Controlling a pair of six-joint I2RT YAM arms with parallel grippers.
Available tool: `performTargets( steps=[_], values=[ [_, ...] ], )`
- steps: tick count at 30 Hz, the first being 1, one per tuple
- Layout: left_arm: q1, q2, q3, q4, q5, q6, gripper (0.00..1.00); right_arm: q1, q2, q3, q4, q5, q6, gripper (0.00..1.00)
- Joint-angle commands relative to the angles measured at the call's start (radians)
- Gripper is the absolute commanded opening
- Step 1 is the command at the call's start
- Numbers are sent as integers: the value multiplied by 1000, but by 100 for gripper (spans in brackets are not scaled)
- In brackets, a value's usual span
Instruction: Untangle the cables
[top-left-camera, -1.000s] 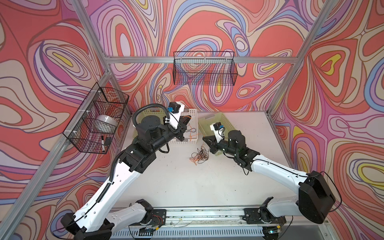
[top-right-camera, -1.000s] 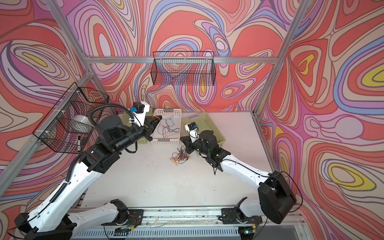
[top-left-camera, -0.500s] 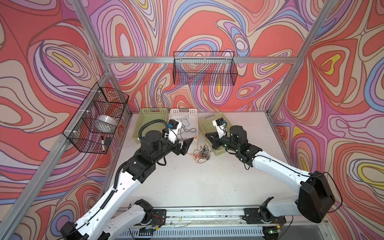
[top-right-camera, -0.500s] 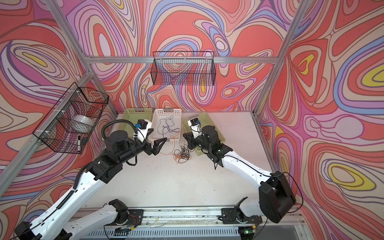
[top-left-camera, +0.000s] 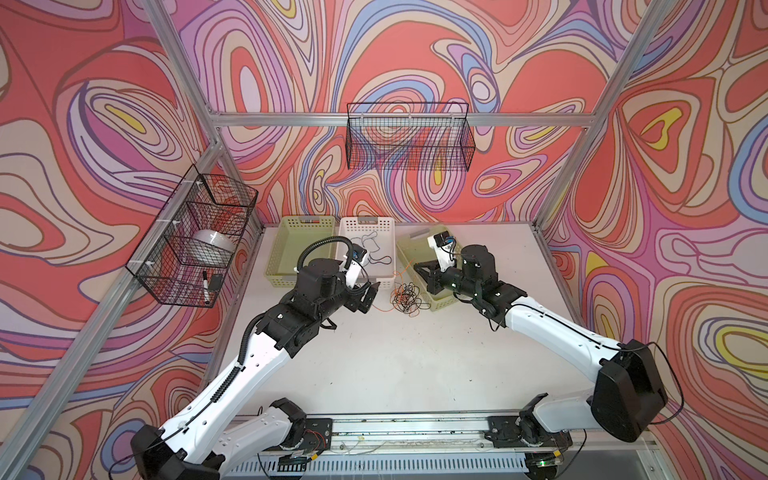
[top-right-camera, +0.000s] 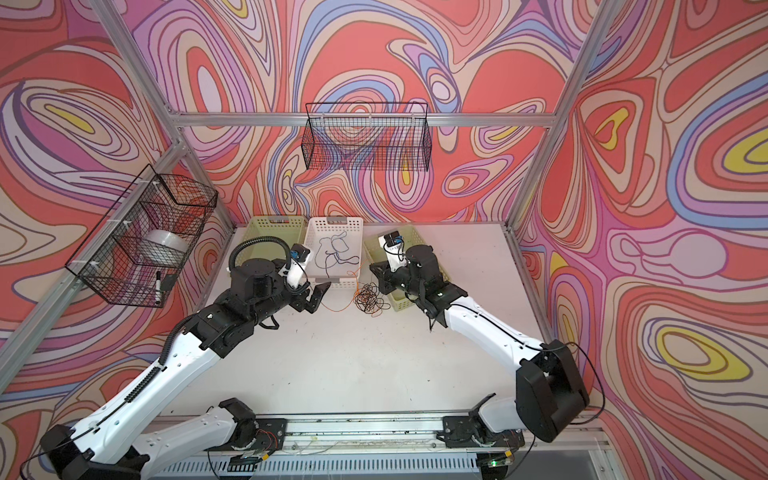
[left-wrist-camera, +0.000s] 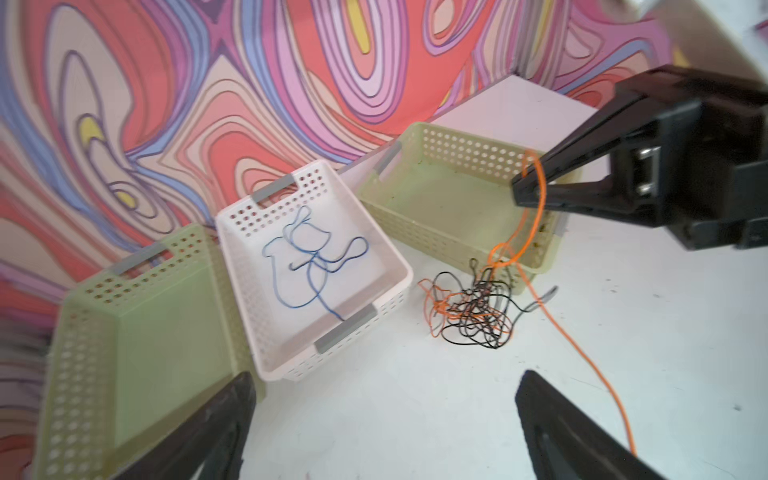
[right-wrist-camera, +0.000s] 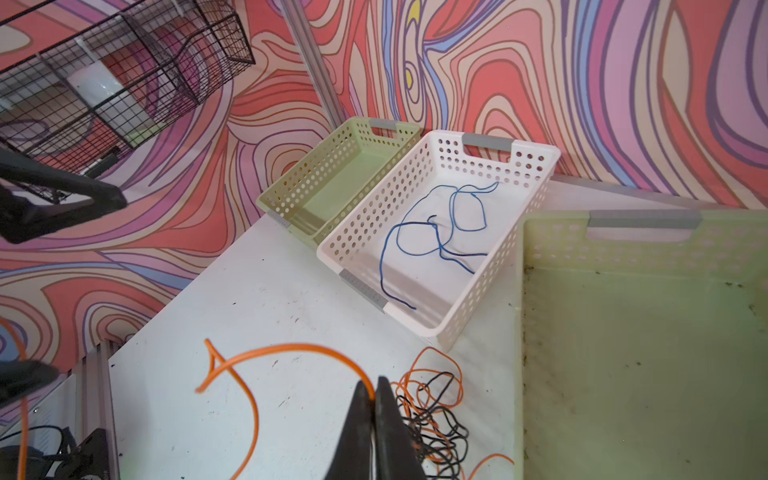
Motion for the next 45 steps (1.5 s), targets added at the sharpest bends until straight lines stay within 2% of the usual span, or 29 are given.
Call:
performTargets(
  steps=[1,5,12,14,18,22,27,33,38,41,45],
  values=[
    [0,-57,-25,-1,-140,59,100,-44,6,5,-7,14,46,0],
    [0,-62,-28,-28,-94,81,100,-57,12,6,-4,-10,32,0],
    [-1,3,13,-98,-179,136,100,-58,16,4,-23,-7,23,0],
    [-2,10,16,-82,-128,135,98,-58,9,-4,-8,-35,17,0],
    [-17,58,20,16,82,105,86,-58,18,-1,-4,-110,3,0],
    [-88,167,42,139,150,114,87,-58,16,-9,13,-173,-8,0],
    [-103,320,127,222,228,85,84,-55,3,-17,23,-234,-31,0],
    [-103,402,154,337,176,72,67,-47,-19,-35,21,-259,-56,0],
    [-103,458,190,324,173,94,49,-44,-32,-43,26,-269,-71,0],
    [-103,484,202,302,180,111,43,-44,-42,-49,36,-271,-75,0],
    [-103,495,227,257,197,117,22,-44,-50,-64,50,-265,-80,0]
  ],
)
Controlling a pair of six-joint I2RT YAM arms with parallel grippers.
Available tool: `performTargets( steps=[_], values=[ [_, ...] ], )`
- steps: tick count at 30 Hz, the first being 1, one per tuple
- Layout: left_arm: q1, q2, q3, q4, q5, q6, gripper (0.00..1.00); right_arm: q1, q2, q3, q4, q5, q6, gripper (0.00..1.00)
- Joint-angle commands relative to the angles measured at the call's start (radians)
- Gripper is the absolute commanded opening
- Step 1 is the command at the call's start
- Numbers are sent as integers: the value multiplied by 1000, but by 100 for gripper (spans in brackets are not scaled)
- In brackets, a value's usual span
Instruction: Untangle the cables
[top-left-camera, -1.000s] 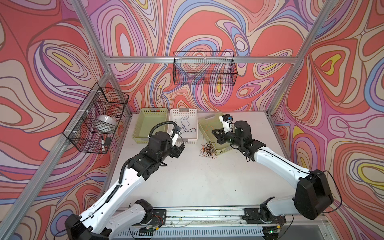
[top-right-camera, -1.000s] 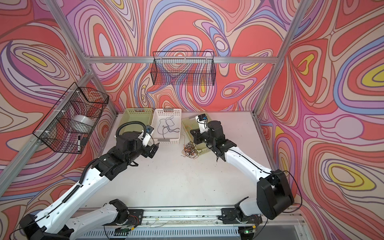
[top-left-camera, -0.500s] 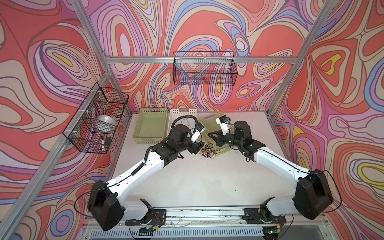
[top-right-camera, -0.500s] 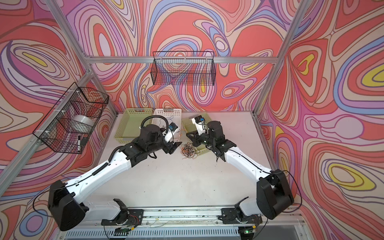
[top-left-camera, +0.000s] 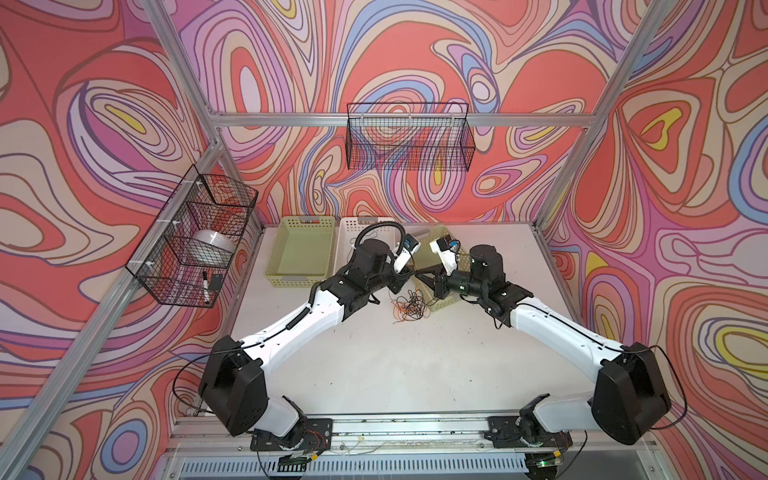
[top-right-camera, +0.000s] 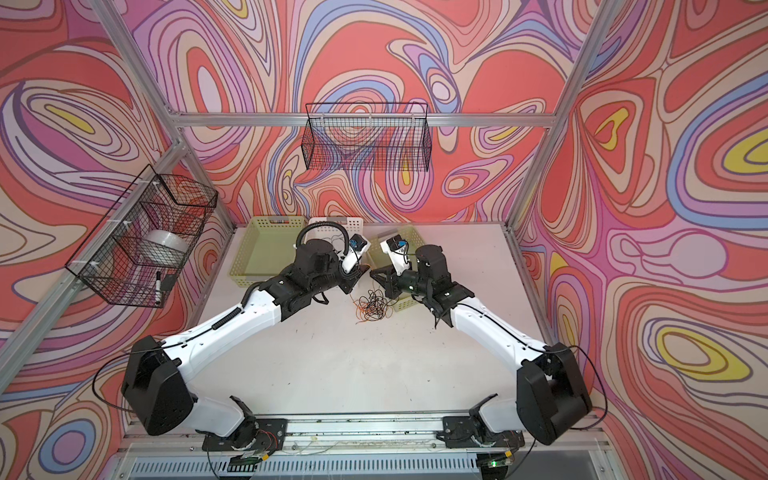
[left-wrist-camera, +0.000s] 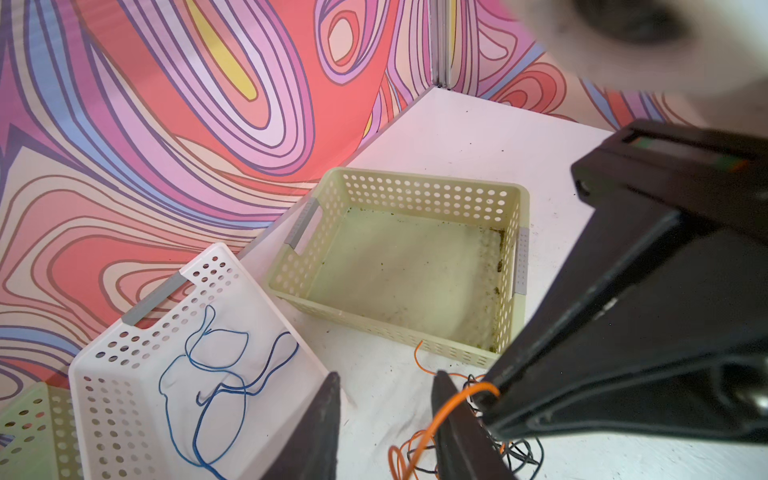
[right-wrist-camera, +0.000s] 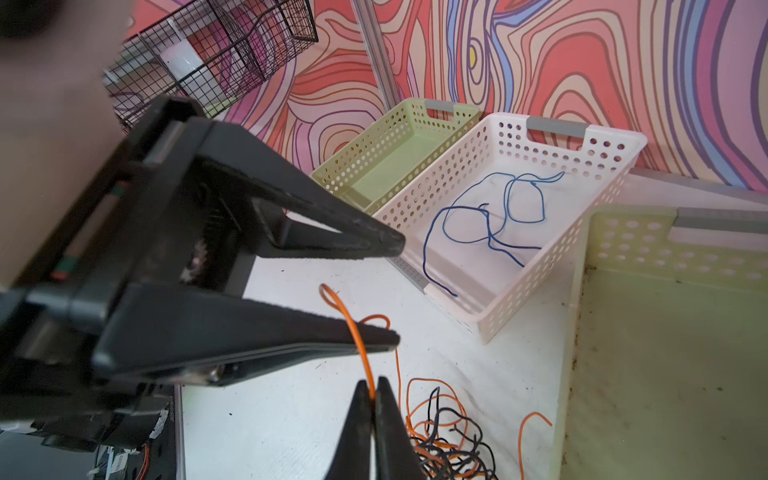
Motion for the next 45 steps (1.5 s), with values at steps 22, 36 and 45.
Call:
performTargets(
  steps=[22,36,45],
  values=[
    [-123,-110,168,-154,-36,18,0,9,97,-196,401,96,366,40],
    [-122,-136,452,-298,-64,96,0,125,273,-214,359,112,334,19],
    [-121,-102,645,-373,-124,175,0,175,422,-220,392,151,355,20]
  ],
)
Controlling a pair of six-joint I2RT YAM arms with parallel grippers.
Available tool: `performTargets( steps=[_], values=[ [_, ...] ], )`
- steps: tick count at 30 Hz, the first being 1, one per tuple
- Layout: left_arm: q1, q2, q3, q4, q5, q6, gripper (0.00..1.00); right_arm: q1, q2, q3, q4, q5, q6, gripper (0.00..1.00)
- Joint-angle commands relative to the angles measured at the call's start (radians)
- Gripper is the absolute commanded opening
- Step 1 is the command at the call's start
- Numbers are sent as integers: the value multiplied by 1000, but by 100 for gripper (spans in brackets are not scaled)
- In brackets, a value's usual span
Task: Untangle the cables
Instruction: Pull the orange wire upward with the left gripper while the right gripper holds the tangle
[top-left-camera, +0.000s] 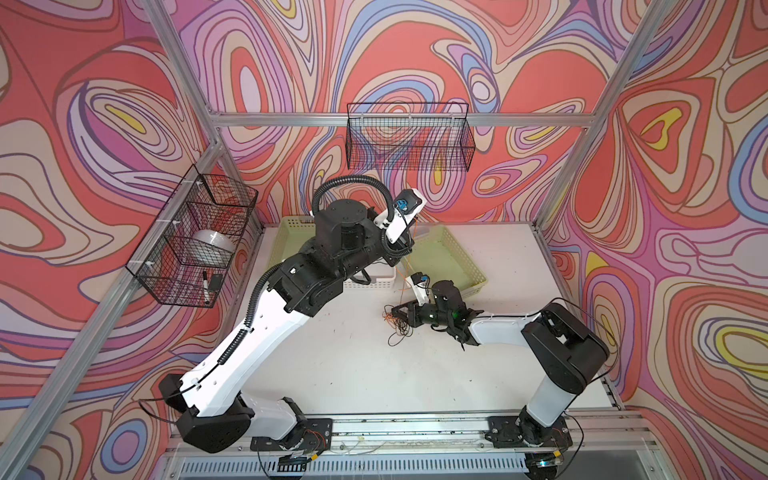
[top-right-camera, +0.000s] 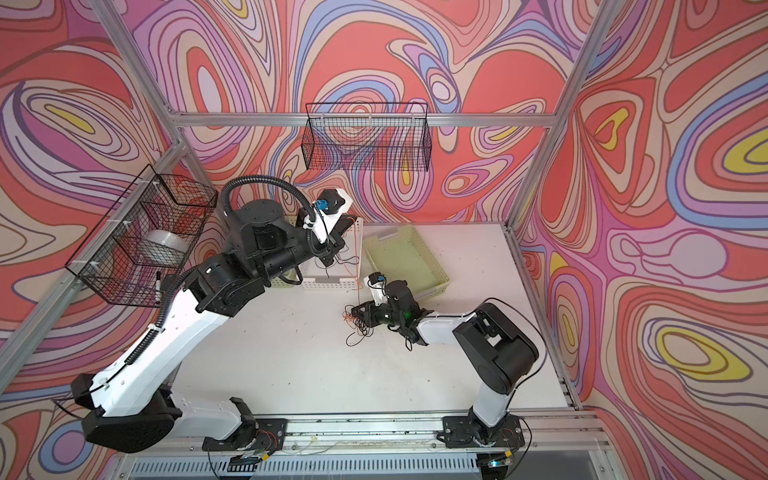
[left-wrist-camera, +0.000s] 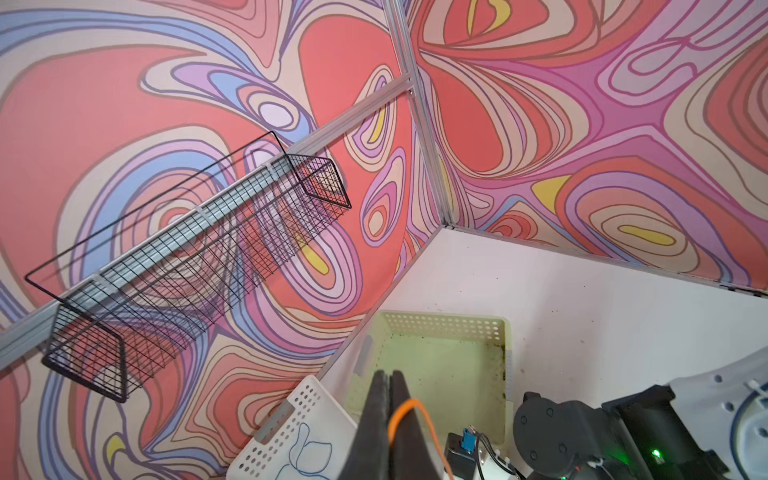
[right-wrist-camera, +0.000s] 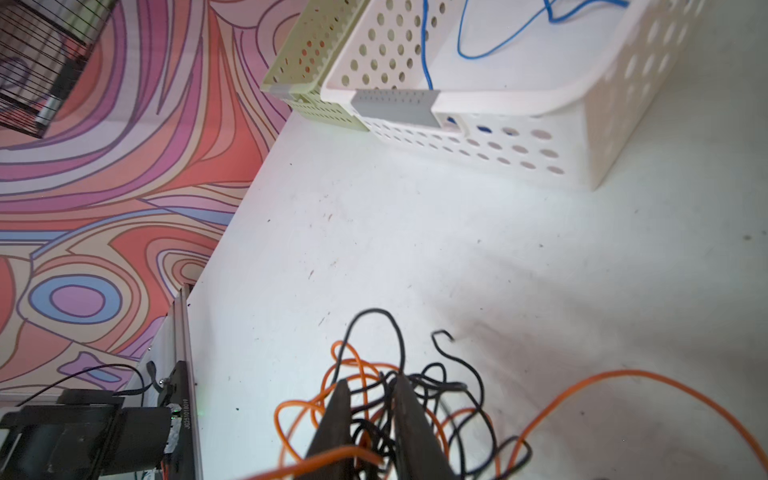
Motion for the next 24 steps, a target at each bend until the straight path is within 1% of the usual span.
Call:
performTargets(
  steps=[1,4,6,10,19,24],
  values=[
    [3,11,73,-2,-35,54,0,2,57,-13,-44,45,-8,20],
    [6,18,108,-22,-78,76,0,3,63,-14,-56,56,-16,21],
    [19,17,123,-20,-84,72,0,3,67,-14,-77,76,-24,21],
    [38,31,183,-29,-85,70,0,3,92,-22,-70,77,-27,29],
    [101,93,372,-71,-62,72,0,6,132,-33,-68,106,-49,36],
    [134,108,410,-72,-68,71,0,9,117,-35,-96,135,-79,41]
  ],
)
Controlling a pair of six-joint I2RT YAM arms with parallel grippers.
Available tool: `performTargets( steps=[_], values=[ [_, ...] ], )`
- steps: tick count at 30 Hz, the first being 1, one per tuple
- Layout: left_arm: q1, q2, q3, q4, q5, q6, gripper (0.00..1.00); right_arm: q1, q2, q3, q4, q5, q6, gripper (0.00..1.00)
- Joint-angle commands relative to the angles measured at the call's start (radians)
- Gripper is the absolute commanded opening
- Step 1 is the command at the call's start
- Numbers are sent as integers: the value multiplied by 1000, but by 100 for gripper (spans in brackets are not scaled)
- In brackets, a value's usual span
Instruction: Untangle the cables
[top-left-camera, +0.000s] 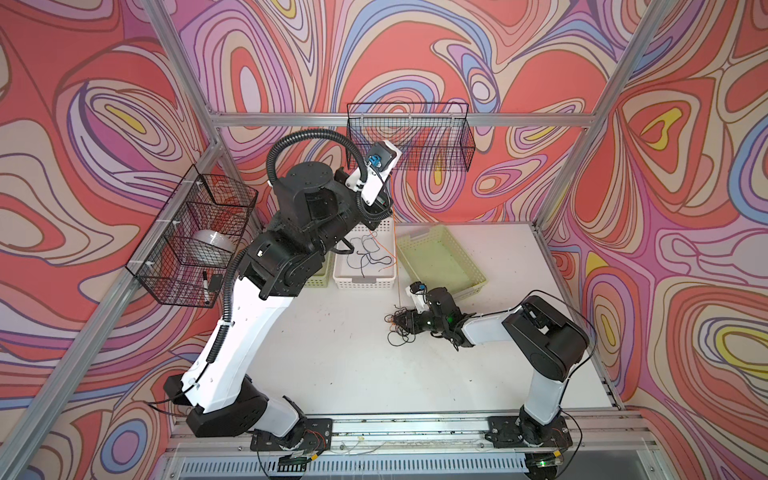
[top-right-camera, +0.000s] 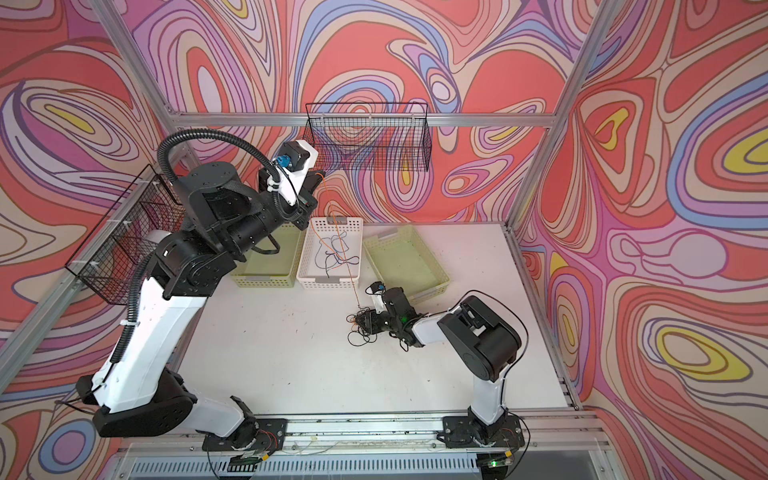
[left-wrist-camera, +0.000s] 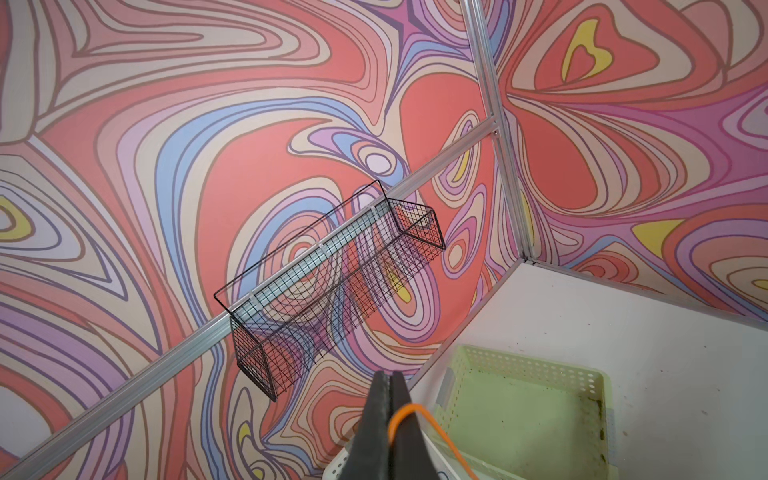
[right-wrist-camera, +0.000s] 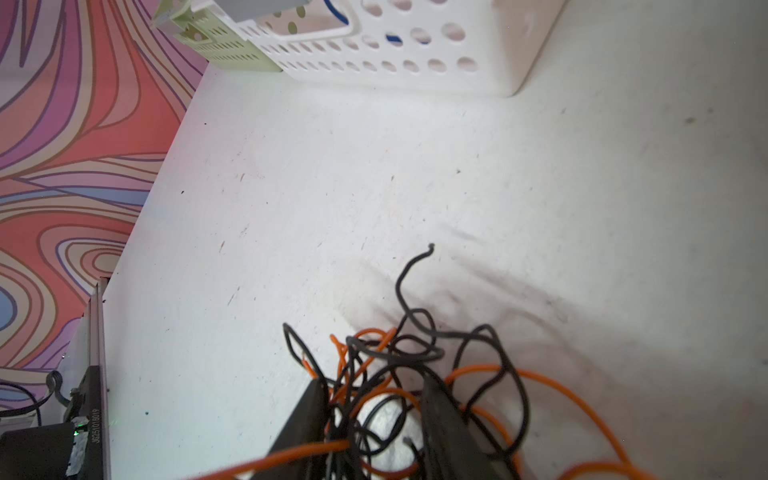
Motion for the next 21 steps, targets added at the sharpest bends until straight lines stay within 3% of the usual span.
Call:
performTargets(
  steps=[1,5,14,21],
  values=[
    [29,0,53,40,7,8,0,5,13,-28,-74,48,-37,43],
    [38,-4,38,20,20,-10,0,10,-53,-72,-24,48,-65,50],
    [41,-120,-214,67,27,-60,0,11,-292,-119,-57,59,-191,63],
    [41,-166,-292,75,38,-94,0,11,-313,-45,-134,67,-256,64]
  ],
)
